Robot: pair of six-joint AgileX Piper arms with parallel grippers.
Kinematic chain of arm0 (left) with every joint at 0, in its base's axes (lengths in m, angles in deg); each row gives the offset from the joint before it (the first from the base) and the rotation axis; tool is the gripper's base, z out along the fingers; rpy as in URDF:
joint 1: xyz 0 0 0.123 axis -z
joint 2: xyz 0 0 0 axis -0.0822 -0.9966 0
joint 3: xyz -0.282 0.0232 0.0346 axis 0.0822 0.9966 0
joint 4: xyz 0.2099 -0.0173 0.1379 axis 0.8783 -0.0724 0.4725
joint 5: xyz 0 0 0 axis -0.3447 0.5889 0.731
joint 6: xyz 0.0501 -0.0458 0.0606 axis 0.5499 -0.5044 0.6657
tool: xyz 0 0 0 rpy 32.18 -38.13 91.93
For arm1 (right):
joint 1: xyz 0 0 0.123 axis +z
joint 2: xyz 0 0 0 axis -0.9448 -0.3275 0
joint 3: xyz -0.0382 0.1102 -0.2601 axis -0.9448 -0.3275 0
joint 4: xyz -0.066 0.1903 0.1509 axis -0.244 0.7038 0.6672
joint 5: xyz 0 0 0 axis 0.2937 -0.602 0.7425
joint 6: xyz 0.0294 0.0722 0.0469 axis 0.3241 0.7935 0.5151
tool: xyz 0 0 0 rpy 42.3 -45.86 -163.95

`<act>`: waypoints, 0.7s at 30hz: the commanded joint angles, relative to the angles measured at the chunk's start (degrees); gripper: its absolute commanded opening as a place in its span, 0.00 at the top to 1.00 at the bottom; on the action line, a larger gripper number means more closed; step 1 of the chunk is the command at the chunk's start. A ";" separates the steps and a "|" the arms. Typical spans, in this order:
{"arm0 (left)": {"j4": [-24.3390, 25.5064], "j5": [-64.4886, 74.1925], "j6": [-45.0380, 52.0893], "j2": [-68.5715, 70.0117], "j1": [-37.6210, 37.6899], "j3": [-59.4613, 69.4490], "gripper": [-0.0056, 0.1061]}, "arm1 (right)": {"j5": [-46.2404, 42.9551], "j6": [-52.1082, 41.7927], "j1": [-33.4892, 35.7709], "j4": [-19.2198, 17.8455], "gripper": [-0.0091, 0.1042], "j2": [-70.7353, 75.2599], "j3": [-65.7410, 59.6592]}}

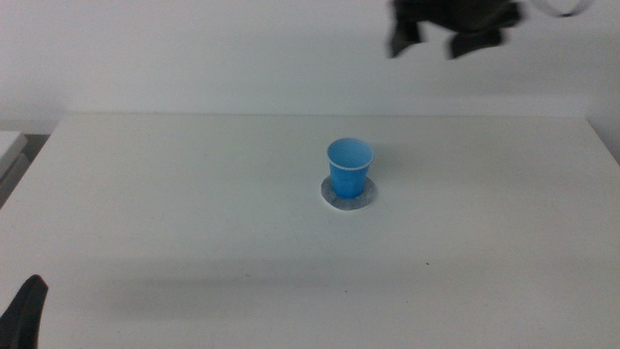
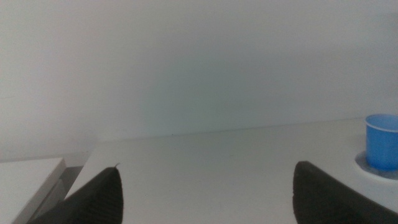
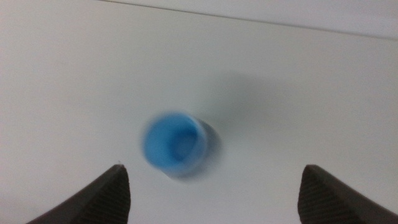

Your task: Place an empty cup on a cup mat.

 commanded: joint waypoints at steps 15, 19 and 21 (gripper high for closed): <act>-0.39 -0.67 -0.16 0.21 0.14 -0.02 0.11 | -19.74 14.49 -5.61 -26.25 0.11 64.60 -65.60; -0.39 -0.67 -0.16 0.21 0.14 -0.02 0.11 | -17.82 22.56 -5.61 -32.93 0.11 75.95 -71.52; -0.39 -0.67 -0.16 0.21 0.14 -0.02 0.11 | -17.93 21.39 -5.61 -30.44 0.11 79.87 -74.07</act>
